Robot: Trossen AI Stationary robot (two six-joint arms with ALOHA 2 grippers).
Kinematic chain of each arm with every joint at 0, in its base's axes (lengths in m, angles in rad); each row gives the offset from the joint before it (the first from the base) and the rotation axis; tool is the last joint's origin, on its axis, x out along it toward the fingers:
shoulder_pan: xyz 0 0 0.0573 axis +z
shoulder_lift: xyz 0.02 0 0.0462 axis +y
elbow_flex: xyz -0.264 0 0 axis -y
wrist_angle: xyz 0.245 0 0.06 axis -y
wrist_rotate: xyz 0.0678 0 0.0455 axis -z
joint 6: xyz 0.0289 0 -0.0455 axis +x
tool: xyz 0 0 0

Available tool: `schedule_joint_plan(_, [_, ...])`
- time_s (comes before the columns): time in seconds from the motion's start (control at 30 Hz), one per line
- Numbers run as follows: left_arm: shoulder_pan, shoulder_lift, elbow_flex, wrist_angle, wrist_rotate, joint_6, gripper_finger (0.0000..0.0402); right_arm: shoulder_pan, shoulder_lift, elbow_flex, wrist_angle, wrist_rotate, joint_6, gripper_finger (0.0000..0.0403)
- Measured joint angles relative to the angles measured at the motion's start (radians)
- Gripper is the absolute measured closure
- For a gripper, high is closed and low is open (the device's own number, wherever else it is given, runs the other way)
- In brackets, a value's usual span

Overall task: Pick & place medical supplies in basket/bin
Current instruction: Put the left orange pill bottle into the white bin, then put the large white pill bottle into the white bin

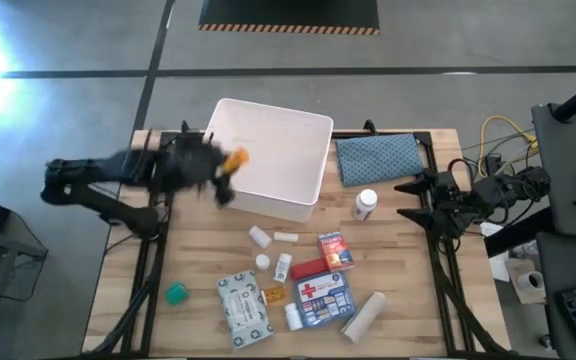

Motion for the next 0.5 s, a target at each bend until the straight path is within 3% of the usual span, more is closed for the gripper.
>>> schedule_joint_plan(0.1, [0.334,0.023,-0.026,0.130,0.326,0.064,0.0246,0.000,0.000,0.000,0.011,0.000,-0.001,0.0034])
schedule_joint_plan(0.2, [0.539,0.058,-0.055,0.208,0.556,0.021,0.0236,0.000,0.000,0.000,0.013,0.000,-0.002,0.0034])
schedule_joint_plan(0.3, [0.614,0.088,-0.075,0.201,0.588,-0.011,0.0206,0.000,0.001,0.000,0.014,-0.004,0.000,0.0034])
schedule_joint_plan(0.5, [0.573,0.098,-0.065,0.166,0.590,-0.030,0.0124,0.000,0.023,0.000,0.015,-0.006,0.000,0.0034])
